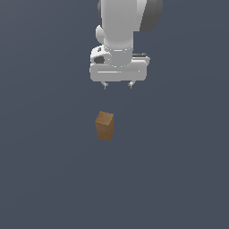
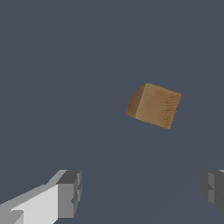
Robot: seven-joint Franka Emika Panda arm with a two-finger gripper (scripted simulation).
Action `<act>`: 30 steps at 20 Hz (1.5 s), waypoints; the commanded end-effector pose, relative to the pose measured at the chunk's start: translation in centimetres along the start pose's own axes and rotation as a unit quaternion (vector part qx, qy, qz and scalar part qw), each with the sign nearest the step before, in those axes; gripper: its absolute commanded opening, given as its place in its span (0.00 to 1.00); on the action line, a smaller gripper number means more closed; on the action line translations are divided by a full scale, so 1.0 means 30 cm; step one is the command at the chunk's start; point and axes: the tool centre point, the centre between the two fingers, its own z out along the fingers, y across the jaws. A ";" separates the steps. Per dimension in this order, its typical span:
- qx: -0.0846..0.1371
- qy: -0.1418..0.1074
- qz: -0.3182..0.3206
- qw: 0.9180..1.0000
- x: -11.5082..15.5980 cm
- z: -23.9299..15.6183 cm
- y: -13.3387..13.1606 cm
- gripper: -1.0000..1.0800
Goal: Pick up the object and move it to a goal position.
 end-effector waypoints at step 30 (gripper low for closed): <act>0.004 0.011 0.110 0.994 0.132 0.215 0.143 0.96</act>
